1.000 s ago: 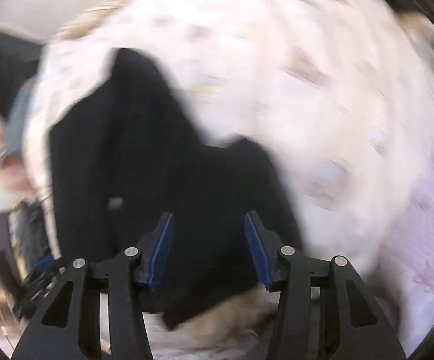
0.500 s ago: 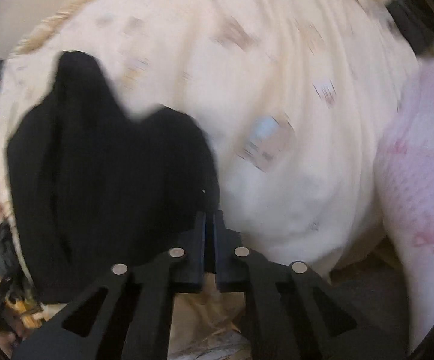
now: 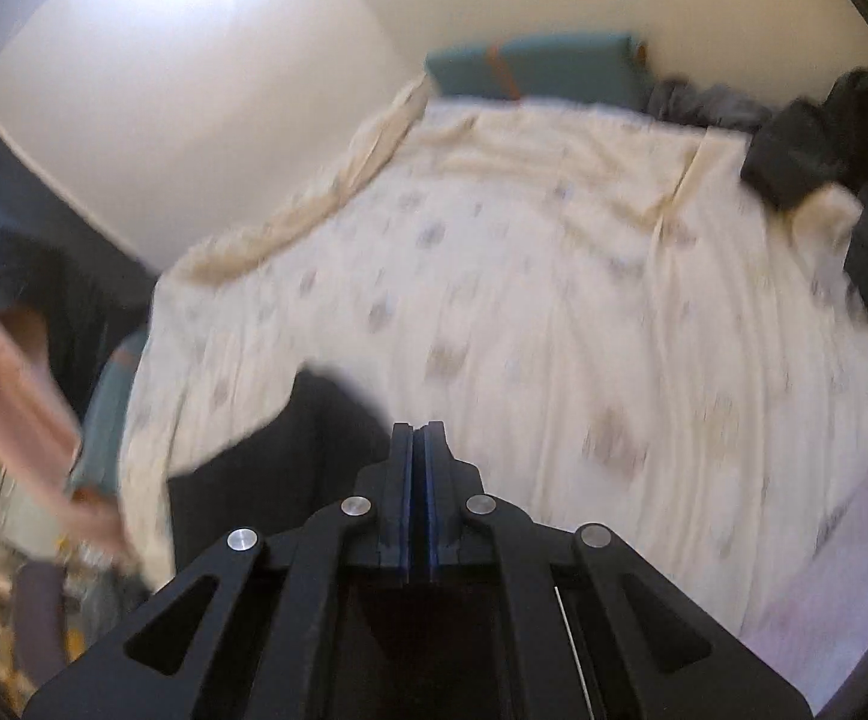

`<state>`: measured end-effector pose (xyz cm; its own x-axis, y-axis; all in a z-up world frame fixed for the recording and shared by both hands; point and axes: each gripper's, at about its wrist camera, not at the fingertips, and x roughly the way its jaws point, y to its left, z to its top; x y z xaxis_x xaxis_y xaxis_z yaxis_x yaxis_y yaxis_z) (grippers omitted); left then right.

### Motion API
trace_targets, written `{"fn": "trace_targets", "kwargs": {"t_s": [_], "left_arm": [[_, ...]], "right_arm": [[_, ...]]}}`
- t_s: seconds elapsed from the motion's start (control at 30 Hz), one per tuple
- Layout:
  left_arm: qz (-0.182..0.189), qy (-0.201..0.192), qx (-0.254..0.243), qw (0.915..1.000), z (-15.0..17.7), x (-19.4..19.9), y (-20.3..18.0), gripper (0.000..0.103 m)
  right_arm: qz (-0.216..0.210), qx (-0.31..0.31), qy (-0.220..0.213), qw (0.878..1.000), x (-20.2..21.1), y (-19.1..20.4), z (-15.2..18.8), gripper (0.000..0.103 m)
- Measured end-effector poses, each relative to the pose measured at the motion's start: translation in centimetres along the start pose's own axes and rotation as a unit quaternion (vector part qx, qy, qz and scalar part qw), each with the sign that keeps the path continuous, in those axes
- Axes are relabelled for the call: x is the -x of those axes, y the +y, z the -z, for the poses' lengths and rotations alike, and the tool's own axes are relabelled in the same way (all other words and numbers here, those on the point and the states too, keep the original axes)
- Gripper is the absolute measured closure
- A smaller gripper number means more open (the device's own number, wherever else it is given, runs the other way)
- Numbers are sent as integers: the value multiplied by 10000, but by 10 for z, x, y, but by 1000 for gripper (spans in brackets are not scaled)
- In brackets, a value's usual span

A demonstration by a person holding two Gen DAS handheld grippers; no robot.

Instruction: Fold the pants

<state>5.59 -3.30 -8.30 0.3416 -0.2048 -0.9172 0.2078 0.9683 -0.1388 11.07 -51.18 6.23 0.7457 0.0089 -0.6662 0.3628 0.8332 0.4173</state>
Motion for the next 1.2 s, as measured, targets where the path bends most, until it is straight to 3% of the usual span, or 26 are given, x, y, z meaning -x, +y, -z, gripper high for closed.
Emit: {"fn": "trace_targets", "kwargs": {"t_s": [0.13,0.27,0.37,0.47,0.57,0.67,0.7,0.77,0.8,0.83,0.93,1.1,1.2], "left_arm": [[109,31,-172,9998,4,-5,-9,21],[381,249,-650,9968,10,-15,-35,21],[1069,698,-369,9911,12,-28,-53,21],[1730,1113,43,9786,11,-43,-79,21],[1914,1223,192,9737,9,-55,-108,22],[2033,1338,675,9676,8,-73,-121,25],[2113,1422,922,9626,8,-80,-122,28],[2248,1485,1111,9566,10,-85,-124,61],[2228,1503,1060,9574,11,-86,-129,87],[2170,1475,984,9599,11,-84,-131,94],[2086,1096,817,9684,7,-61,-131,95],[2468,633,1040,9614,-6,-10,-116,97],[2660,151,1101,9576,-18,28,-107,98]], "right_arm": [[344,-451,-280,9980,-24,-27,-15,100],[209,-882,281,9955,-63,-51,8,100],[34,-1009,517,9936,-78,-55,38,100],[-38,-856,605,9945,-83,-53,58,100],[-154,-952,738,9926,-81,-54,64,100],[-112,-746,695,9947,-76,-49,63,100],[-123,-742,692,9948,-75,-50,64,100],[-167,-760,768,9940,-77,-51,65,100],[-175,-767,779,9939,-78,-51,65,100],[-198,-764,789,9938,-78,-51,64,100],[-236,-714,759,9943,-75,-50,62,100],[-231,-481,673,9963,-58,-36,54,100],[-212,-226,465,9984,-32,-23,40,100]]}}
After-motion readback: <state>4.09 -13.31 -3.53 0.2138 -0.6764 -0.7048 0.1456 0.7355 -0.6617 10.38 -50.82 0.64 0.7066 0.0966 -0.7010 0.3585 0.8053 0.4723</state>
